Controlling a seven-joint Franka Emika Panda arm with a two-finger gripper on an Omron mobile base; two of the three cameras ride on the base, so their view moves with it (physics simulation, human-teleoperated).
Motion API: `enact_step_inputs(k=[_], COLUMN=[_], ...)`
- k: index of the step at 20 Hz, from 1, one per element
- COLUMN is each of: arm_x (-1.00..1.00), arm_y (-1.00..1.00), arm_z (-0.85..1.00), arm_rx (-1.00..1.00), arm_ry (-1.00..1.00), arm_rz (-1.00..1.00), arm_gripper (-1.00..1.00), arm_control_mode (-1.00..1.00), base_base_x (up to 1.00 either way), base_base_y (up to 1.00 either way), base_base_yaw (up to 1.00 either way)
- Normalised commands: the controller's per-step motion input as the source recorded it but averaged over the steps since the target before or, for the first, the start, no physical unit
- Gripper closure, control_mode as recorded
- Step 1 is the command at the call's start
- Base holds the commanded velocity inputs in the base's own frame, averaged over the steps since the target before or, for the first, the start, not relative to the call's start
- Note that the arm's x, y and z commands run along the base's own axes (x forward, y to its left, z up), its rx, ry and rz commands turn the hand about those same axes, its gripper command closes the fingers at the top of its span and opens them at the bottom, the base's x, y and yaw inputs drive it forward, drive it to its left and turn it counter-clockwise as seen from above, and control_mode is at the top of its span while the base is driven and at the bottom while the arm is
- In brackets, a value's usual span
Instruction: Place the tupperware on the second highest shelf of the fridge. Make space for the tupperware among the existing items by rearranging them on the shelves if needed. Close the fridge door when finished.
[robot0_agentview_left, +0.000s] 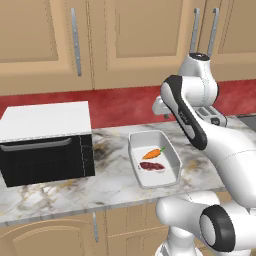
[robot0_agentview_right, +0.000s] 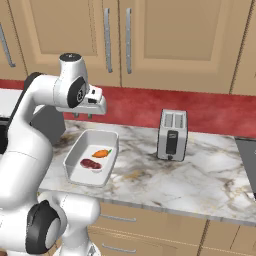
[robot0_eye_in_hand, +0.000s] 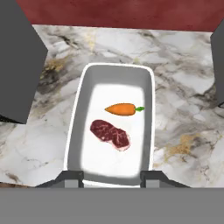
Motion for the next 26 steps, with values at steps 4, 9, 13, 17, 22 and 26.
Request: enact_step_inputs(k=[4,9,13,17,22,26], arm_x=[-0.05,-0.1,-0.25,-0.2,0.01,0.22], arm_y=[0.0,-0.08,-0.38,-0.51,-0.24,0.0], arm_z=[-0.06,-0.62,-1.0,-1.0,-0.85,-0.32], arm_rx=[0.01,0.02,0.06,0.03,0.01,0.0], arm_ry=[0.0,0.0,0.03,0.0,0.0,0.02], arm_rz=[-0.01,-0.12,-0.15,-0.13,-0.09,-0.05], arm_gripper=[-1.0,-1.0,-1.0,-1.0,-1.0,-1.0], arm_control_mode=[-1.0,-1.0,-1.0,-1.0,-1.0,-1.0], base_base_x=[0.0,0.0,0.0,0.0,0.0,0.0], base_base_y=[0.0,0.0,0.0,0.0,0.0,0.0], base_base_yaw=[0.0,0.0,0.0,0.0,0.0,0.0])
